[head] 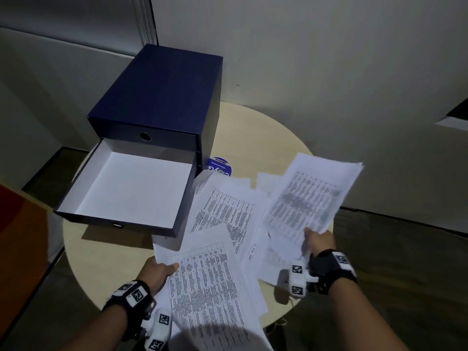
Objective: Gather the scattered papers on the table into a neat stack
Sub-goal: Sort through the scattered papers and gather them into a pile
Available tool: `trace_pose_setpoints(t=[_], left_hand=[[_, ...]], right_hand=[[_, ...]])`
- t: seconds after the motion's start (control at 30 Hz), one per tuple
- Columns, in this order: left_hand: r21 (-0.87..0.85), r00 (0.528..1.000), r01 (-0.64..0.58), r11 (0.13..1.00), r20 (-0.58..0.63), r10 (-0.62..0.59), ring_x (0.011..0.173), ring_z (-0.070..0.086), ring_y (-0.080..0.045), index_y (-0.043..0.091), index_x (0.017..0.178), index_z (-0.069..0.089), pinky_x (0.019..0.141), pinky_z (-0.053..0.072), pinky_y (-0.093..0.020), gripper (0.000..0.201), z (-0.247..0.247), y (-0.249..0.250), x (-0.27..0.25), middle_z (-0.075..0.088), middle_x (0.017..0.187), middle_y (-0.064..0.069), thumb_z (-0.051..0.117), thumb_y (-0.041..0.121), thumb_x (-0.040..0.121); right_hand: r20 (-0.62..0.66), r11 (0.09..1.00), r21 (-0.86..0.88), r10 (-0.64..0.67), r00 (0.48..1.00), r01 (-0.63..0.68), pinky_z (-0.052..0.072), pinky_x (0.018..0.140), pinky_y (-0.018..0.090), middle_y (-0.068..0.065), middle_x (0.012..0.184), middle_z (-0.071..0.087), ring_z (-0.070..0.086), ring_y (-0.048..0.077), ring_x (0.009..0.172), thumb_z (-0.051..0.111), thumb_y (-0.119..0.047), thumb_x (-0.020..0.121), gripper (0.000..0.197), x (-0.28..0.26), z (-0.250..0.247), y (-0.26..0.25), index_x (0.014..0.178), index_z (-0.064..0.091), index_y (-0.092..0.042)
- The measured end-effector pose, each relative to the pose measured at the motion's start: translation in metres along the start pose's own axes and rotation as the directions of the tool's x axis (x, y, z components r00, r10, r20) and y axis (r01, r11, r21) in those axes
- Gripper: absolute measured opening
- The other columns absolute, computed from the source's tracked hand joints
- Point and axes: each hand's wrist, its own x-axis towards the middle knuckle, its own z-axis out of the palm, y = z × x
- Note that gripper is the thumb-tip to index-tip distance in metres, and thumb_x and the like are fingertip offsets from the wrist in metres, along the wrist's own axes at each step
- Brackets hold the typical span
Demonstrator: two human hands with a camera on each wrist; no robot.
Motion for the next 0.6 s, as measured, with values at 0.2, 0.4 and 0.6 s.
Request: trace_pose_setpoints(t=[0.2,0.4,0.6], left_hand=[[0.019,0.996,-0.071,0.997,0.056,0.070,0.100,0.068,-0.028,0.002,0.112,0.070,0.095,0.047,-0.037,0.031,0.018,0.008,-0.004,0.073,0.108,-0.010,0.074,0.014,0.085],[0.087,0.999,-0.050,0.995,0.019,0.049,0.096,0.065,-0.024,0.006,0.099,0.065,0.087,0.048,-0.032,0.043,0.040,0.029,-0.011,0.069,0.103,-0.003,0.073,0.044,0.082],[0.052,0.970,-0.157,0.986,0.196,0.144,0.110,0.063,-0.022,0.027,0.131,0.055,0.101,0.047,-0.040,0.062,0.050,0.033,0.000,0.065,0.128,-0.002,0.072,0.029,0.071]], right_hand=[[-0.256,0.966,0.203,-0.105,0.961,0.159,0.041,0.045,0.026,0.009,0.056,0.057,0.056,0.018,0.044,0.066,-0.021,0.092,0.026,-0.006,-0.101,-0.071,0.103,0.059,0.001],[0.069,0.788,0.607,-0.184,0.981,0.105,0.061,0.061,0.039,0.010,0.094,0.077,0.075,0.024,0.075,0.068,-0.010,0.090,0.027,-0.044,-0.093,-0.079,0.115,0.065,0.001],[0.242,0.964,-0.035,-0.248,0.938,0.264,0.048,0.094,0.037,0.000,0.127,0.063,0.061,0.020,0.110,0.075,-0.012,0.085,0.054,-0.053,-0.002,0.026,0.134,0.054,-0.015]])
